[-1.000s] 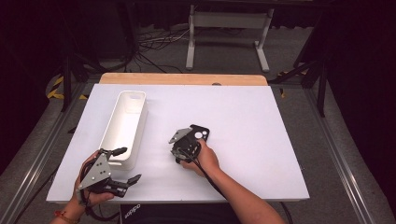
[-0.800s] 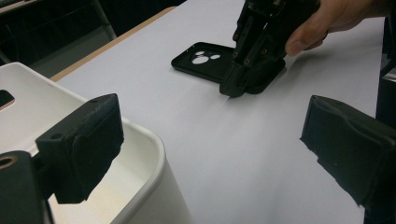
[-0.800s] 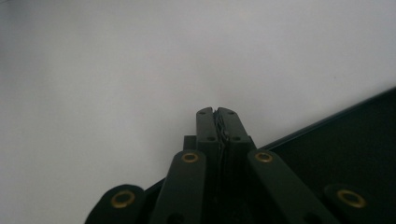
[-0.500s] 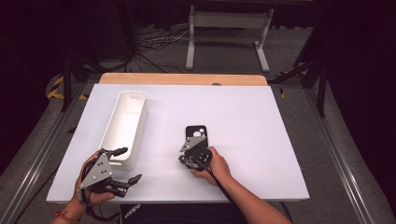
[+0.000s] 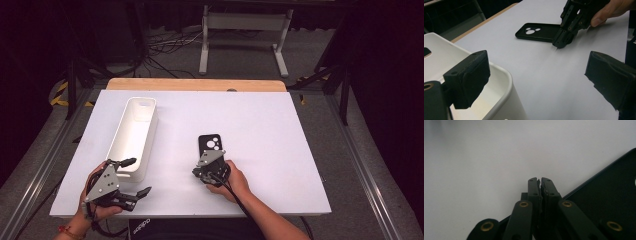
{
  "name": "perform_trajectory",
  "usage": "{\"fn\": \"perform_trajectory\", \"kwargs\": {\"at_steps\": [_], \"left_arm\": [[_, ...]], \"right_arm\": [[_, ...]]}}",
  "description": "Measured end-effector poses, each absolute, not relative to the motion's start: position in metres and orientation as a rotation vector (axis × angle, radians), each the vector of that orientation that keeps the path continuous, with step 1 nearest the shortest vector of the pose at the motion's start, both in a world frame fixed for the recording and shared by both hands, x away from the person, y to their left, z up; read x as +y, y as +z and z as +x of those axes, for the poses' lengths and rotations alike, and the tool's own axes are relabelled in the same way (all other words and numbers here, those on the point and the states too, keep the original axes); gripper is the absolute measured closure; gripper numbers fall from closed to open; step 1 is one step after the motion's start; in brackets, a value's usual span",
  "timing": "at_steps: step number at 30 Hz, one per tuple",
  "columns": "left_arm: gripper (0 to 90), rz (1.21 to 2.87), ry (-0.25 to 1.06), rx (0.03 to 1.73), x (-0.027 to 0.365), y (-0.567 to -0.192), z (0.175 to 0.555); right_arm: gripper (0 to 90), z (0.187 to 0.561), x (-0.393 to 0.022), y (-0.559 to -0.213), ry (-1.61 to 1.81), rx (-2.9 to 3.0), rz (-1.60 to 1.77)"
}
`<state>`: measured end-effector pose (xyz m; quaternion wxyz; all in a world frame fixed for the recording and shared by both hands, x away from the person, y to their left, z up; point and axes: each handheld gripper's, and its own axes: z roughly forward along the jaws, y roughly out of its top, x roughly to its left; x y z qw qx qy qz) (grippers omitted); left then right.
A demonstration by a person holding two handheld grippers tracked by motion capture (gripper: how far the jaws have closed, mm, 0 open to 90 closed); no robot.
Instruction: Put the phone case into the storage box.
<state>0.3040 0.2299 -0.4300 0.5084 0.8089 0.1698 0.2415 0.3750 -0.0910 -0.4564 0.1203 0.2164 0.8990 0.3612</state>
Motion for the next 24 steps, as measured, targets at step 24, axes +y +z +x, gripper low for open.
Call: {"fn": "perform_trajectory", "kwargs": {"at_steps": [24], "left_arm": [[7.1,1.946,0.589,0.419,0.232,-0.429,0.305]], "right_arm": [[81.6,0.371,-0.124,-0.422,1.186,2.447,0.611]]}}
